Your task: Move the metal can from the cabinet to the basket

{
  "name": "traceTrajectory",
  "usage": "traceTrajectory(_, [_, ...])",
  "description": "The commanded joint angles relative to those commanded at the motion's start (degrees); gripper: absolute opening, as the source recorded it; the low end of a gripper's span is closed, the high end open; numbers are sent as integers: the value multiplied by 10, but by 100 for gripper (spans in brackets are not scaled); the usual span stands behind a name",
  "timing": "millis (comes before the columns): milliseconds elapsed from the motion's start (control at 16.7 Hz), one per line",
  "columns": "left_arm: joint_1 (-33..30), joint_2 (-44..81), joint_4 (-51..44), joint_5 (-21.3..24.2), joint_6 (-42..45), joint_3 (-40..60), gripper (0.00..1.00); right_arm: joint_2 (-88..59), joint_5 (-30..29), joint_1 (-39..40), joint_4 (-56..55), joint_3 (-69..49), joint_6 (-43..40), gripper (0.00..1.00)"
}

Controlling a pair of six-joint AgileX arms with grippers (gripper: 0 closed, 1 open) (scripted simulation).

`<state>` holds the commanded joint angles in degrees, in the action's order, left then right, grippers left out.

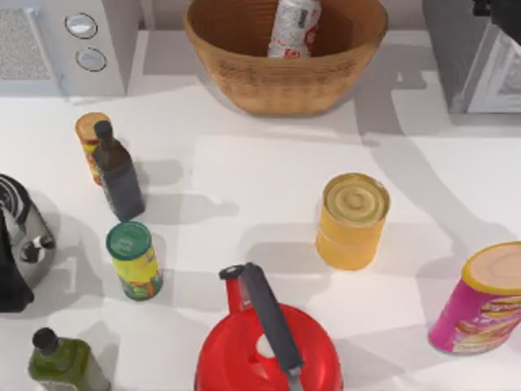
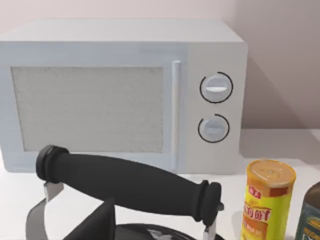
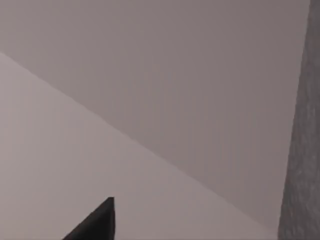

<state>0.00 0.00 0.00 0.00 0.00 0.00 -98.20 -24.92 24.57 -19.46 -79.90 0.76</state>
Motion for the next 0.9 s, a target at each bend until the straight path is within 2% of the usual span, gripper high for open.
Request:
traceTrajectory(600, [0,0,0,0,0,0,100,680,161,-157,127,525,-5,100])
traceTrajectory(900, [0,0,0,0,0,0,100,907,224,-220,176,725,-7,100])
